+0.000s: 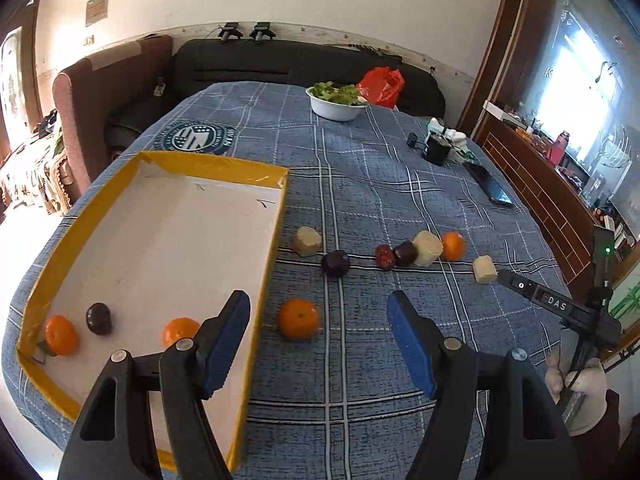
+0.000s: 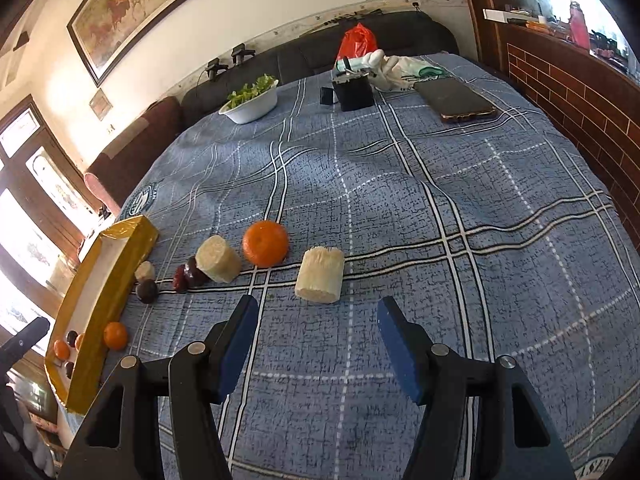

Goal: Organize fruits
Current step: 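Grasp a red date with the left tool while the right tool grasps a white rice cake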

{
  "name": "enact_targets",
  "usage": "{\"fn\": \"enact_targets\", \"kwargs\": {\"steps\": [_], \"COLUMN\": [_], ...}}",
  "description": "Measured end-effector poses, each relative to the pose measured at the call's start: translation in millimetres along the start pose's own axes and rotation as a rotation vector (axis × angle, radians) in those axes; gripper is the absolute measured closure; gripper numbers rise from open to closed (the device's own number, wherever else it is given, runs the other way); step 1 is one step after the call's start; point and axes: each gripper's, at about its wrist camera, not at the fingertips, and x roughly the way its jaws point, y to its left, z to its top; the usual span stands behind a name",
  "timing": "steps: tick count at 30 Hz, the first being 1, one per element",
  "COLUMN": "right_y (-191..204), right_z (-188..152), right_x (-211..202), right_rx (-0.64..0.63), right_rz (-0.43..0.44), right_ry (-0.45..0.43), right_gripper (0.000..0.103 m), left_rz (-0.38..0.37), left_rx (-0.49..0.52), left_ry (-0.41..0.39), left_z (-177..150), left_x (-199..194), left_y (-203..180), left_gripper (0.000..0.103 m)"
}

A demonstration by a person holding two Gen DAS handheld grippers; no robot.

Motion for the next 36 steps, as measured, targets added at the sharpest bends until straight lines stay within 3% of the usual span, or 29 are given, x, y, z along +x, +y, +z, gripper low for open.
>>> {"fn": "enact_targets", "kwargs": {"steps": [5, 10, 16, 19, 24, 26, 27, 30, 36], "right_y": [4, 4, 4, 3, 6, 6, 5, 6, 11], "right_z": [10, 16, 17, 16, 13, 13, 13, 13, 12], "right_x": [26, 49, 51, 51, 49, 50, 49, 50, 50], "right_rx": [-0.032, -0.024, -0.036, -0.032, -0.047, -0.046, -0.045, -0.046, -0.066], "right_rz": [-0.016, 0.011, 0.031, 0.038, 0.04, 0.045, 0.048, 0.059, 0.057], "right_ry": [0.027, 0.065, 0.038, 0.031, 0.031, 0.036, 0.034, 0.04, 0.047], "right_gripper": [0.036, 0.037, 0.036, 0.036, 0.058, 0.06, 0.061, 0.067, 0.069], "left_rz": [-0.032, -0.033, -0.02, -0.014, -0.024, -0.045, -0.045, -0.041, -0.07], "left_rx": [0.026, 0.127, 0.262, 0.267, 0.293, 0.315, 0.329, 0.376, 0.384], "left_ry": [0.049, 0.055, 0.081, 0.113, 0.117, 0.127, 0.131, 0.161, 0.173], "left_z": [7, 15, 16, 19, 27, 30, 31, 28, 28], "left_x": [33, 59, 95, 112, 130, 135, 137, 143, 145], "left_y": [-21, -48, -72, -71, -70, -74, -75, -81, -82], "left_gripper": [0.033, 0.033, 0.033, 0.033, 0.033, 0.033, 0.035, 0.061, 0.061]}}
